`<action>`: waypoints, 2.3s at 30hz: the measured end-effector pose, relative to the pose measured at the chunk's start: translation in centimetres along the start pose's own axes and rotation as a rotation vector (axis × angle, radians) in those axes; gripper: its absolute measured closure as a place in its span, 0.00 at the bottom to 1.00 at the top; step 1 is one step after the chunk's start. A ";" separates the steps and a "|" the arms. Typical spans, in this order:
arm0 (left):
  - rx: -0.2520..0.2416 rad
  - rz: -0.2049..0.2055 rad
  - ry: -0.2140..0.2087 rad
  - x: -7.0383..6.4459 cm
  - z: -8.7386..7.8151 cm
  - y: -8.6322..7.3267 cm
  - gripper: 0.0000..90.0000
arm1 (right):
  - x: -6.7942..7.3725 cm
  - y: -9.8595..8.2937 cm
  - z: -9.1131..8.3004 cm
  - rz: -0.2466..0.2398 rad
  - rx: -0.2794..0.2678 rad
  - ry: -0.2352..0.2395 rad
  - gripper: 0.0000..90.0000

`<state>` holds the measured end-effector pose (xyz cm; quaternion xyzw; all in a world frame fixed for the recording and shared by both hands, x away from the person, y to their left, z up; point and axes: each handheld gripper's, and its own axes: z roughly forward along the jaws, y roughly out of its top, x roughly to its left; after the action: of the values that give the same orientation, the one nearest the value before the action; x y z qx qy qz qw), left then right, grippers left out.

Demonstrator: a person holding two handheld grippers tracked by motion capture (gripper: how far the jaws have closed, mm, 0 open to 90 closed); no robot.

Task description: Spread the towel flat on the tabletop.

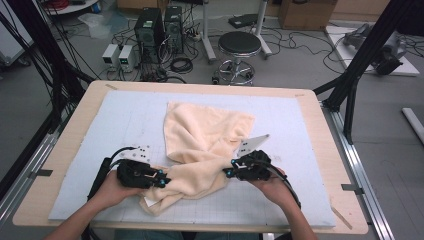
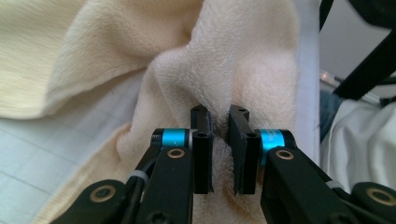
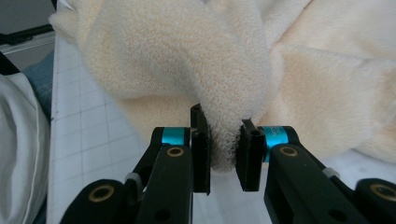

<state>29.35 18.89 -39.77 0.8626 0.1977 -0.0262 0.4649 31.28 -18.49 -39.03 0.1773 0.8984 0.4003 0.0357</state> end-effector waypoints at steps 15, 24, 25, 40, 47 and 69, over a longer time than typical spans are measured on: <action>-0.113 -0.031 0.054 -0.1 -1.3 2.7 0.90 | -1.0 0.8 -5.9 -0.051 0.039 -0.082 0.88; -0.069 -0.113 0.252 4.7 1.6 2.3 0.90 | -5.3 0.0 -1.3 0.088 0.043 -0.129 0.87; -0.065 -0.131 0.274 5.4 2.1 2.5 0.90 | -5.8 0.1 -1.0 0.111 0.042 -0.139 0.87; -0.099 -0.085 0.264 4.5 -2.3 2.5 0.56 | -3.4 0.9 -4.3 0.089 -0.061 -0.188 0.58; -0.064 -0.021 0.231 3.0 -2.7 1.1 0.53 | -1.0 0.6 -4.3 0.024 -0.052 -0.230 0.56; 0.108 -0.010 0.184 3.0 1.8 -1.2 0.87 | 1.7 -0.3 1.4 -0.071 0.025 -0.077 0.53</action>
<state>31.96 18.95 -42.39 0.8841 0.2421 0.0400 0.3977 29.84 -17.11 -40.09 0.1610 0.9070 0.3803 0.0820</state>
